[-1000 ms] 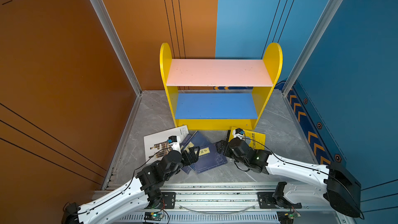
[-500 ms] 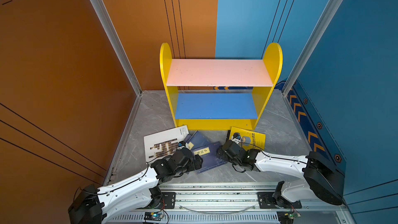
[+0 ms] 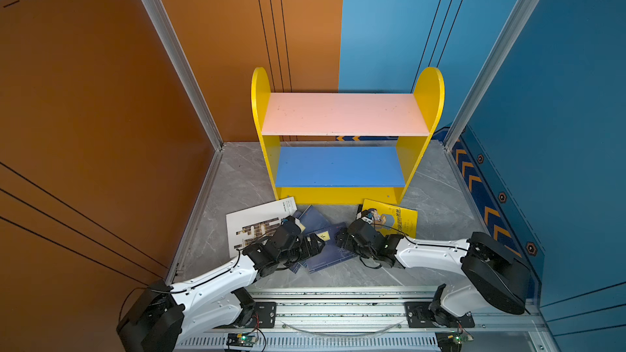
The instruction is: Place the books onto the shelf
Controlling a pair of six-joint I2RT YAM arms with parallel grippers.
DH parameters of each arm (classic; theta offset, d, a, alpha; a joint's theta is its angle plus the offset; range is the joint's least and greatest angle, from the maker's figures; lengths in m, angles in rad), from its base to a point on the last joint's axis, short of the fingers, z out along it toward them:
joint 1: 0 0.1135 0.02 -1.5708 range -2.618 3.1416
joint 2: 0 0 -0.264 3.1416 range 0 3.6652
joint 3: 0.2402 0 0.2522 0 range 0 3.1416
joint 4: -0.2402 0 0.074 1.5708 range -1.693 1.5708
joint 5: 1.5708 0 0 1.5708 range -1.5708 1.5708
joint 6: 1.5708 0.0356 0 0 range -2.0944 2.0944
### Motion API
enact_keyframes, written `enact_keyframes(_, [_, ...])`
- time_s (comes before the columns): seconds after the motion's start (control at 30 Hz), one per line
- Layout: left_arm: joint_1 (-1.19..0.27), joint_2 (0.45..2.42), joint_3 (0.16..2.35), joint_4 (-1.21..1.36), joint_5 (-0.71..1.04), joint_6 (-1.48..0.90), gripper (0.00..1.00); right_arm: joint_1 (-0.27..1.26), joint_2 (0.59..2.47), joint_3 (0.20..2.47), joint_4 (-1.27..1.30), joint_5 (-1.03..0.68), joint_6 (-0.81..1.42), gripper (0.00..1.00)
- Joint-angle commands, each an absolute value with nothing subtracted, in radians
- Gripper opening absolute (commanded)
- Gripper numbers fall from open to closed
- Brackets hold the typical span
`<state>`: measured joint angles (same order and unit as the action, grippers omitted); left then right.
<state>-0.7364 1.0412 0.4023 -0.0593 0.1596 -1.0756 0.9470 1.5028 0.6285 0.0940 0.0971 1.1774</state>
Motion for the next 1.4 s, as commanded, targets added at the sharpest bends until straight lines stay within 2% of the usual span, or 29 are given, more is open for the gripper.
enact_keyframes(0.0, [-0.715, 1.093, 0.360, -0.024, 0.188, -1.084, 0.99, 0.948, 1.559, 0.588, 0.136, 0.012, 1.218, 0.89])
enact_keyframes(0.23, [-0.682, 1.035, 0.320, 0.141, 0.198, -1.091, 0.88, 0.930, 1.583, 0.586, 0.169, -0.017, 1.234, 0.84])
enact_keyframes(0.43, [-0.660, 0.960, 0.314, 0.140, 0.184, -1.060, 0.64, 0.893, 1.565, 0.580, 0.170, -0.027, 1.231, 0.84])
enact_keyframes(0.53, [-0.650, 0.940, 0.315, 0.124, 0.180, -1.054, 0.58, 0.871, 1.547, 0.579, 0.170, -0.032, 1.228, 0.83])
enact_keyframes(0.67, [-0.641, 0.925, 0.310, 0.129, 0.171, -1.055, 0.38, 0.845, 1.508, 0.578, 0.164, -0.040, 1.224, 0.84])
enact_keyframes(0.93, [-0.631, 0.961, 0.328, 0.193, 0.201, -1.064, 0.17, 0.793, 1.402, 0.580, 0.090, -0.043, 1.197, 0.84])
enact_keyframes(1.07, [-0.621, 0.978, 0.352, 0.214, 0.207, -1.077, 0.13, 0.759, 1.305, 0.570, 0.024, -0.042, 1.190, 0.87])
enact_keyframes(1.2, [-0.581, 1.001, 0.425, 0.201, 0.233, -1.095, 0.00, 0.723, 1.160, 0.549, -0.078, -0.047, 1.201, 0.92])
enact_keyframes(1.37, [-0.542, 1.073, 0.502, 0.262, 0.300, -1.199, 0.00, 0.709, 0.984, 0.456, -0.093, -0.057, 1.295, 0.95])
